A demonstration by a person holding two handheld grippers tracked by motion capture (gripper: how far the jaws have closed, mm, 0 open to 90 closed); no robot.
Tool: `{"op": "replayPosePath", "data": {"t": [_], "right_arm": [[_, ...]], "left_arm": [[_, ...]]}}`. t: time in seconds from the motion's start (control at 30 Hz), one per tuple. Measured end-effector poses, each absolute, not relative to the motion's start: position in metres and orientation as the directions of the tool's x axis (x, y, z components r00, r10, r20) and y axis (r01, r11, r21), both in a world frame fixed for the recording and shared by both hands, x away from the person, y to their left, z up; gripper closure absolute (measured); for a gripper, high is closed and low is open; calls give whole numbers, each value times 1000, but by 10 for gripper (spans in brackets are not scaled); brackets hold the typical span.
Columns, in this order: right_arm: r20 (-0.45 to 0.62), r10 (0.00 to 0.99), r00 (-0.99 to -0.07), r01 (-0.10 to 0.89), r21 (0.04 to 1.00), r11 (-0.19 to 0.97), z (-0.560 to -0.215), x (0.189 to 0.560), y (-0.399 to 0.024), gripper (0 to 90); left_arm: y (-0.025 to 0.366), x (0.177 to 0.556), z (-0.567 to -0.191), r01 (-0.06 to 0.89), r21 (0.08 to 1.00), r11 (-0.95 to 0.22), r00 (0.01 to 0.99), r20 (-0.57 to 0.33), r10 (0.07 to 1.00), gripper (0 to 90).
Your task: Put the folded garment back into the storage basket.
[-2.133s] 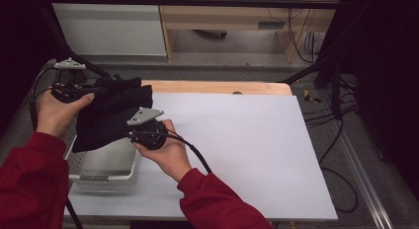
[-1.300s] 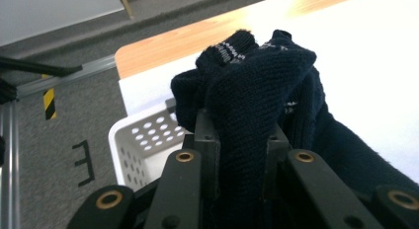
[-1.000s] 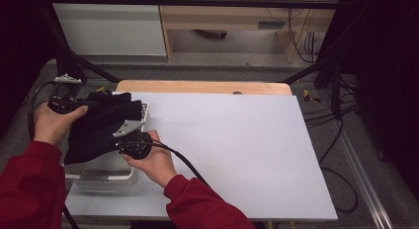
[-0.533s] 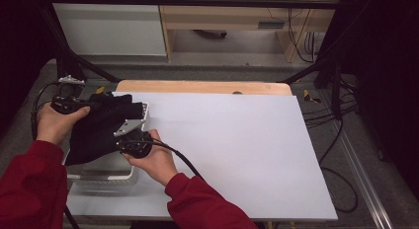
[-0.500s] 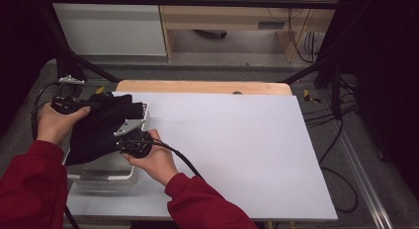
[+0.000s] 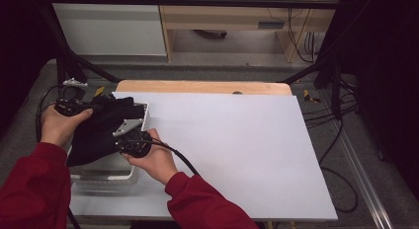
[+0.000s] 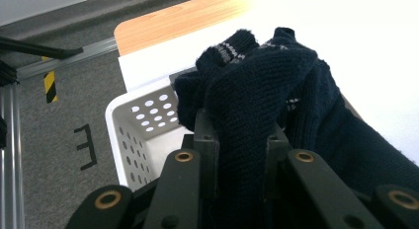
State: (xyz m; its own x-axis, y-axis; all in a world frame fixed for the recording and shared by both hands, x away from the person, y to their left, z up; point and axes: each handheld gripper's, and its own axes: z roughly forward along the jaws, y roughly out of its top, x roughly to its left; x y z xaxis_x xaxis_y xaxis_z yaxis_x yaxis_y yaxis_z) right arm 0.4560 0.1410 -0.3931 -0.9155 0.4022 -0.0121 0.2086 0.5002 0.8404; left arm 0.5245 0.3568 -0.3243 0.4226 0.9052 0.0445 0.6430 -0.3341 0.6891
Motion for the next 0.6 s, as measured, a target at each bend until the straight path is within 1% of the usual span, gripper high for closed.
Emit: {"op": "replayPosePath", "data": {"t": [0.1, 0.17, 0.2, 0.23, 0.27, 0.3, 0.33, 0.4, 0.53, 0.6], "right_arm": [[-8, 404, -915, 214, 839, 501, -393, 457, 142, 744], [0, 404, -915, 222, 836, 501, -393, 460, 144, 709], [-9, 408, -913, 217, 836, 504, -393, 460, 145, 627], [-10, 409, -912, 219, 833, 508, -393, 460, 146, 500], [-5, 414, -910, 225, 834, 504, -392, 459, 146, 377], [-13, 424, -905, 223, 835, 502, -390, 457, 144, 314], [-16, 431, -902, 219, 844, 490, -388, 454, 141, 276], [-10, 437, -899, 218, 857, 468, -381, 451, 134, 239], [-5, 458, -889, 224, 868, 444, -371, 448, 115, 217], [-7, 471, -882, 230, 866, 444, -367, 448, 106, 196]], "left_arm": [[358, 526, -325, 640, 690, -338, 419, 56, 906, 759], [358, 528, -327, 640, 688, -342, 405, 77, 911, 744], [360, 530, -330, 639, 694, -332, 392, 78, 917, 716], [361, 531, -332, 632, 709, -313, 378, 71, 923, 653], [362, 531, -332, 621, 724, -301, 363, 75, 929, 560], [362, 531, -332, 608, 738, -292, 347, 84, 934, 494], [361, 529, -331, 597, 751, -282, 339, 82, 937, 427], [361, 525, -329, 584, 772, -251, 327, 59, 943, 359], [354, 508, -323, 528, 821, -218, 329, 38, 943, 317], [350, 500, -321, 516, 832, -207, 331, 29, 943, 291]]}}
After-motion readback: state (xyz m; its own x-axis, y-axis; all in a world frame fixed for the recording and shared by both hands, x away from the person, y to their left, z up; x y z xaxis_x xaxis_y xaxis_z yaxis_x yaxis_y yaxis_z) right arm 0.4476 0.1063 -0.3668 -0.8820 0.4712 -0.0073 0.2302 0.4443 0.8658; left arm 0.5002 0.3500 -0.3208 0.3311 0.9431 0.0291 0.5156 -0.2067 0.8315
